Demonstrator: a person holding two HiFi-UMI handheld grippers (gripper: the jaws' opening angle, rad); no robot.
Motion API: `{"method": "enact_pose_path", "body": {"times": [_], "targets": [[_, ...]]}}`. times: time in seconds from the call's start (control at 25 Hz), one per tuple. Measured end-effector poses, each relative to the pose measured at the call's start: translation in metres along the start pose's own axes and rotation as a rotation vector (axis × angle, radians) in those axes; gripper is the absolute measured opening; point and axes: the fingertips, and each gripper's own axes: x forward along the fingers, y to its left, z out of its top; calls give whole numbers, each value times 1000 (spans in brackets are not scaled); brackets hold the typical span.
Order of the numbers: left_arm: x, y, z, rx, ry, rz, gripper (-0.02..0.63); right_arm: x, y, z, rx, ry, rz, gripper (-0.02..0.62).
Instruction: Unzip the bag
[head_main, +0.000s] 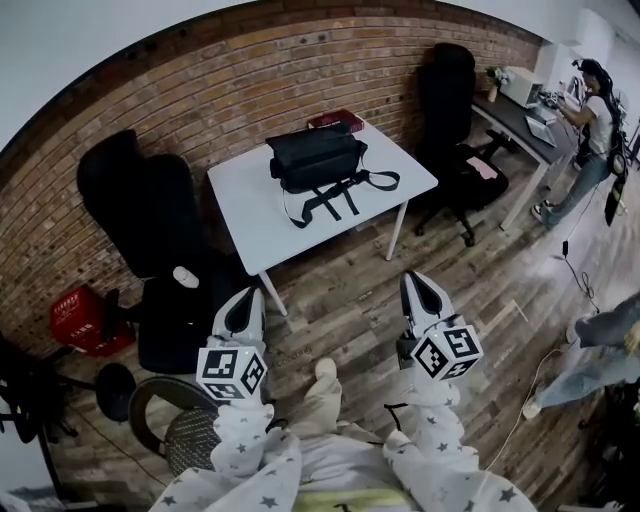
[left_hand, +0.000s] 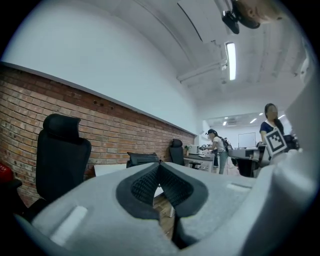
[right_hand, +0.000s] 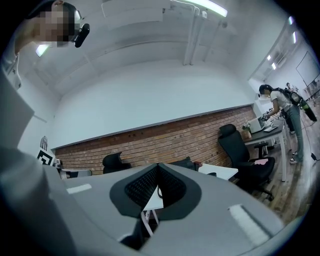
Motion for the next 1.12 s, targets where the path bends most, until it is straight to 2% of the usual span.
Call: {"method": "enact_pose_path", "body": {"times": [0.32,0.64,0.84,1.12], "targets": [[87,28,4,-7,7,-8,-2,82,-39,-2,13,9,5,6],[162,73,18,-22,-9,-3,-2,169,-56,8,11,7,29,6],[195,99,18,-28,-9,0,-2,212,-60,2,10,13,38,6],[217,116,10,-41,16,1,-2,242,-66,-12,46,31,42,6]]}}
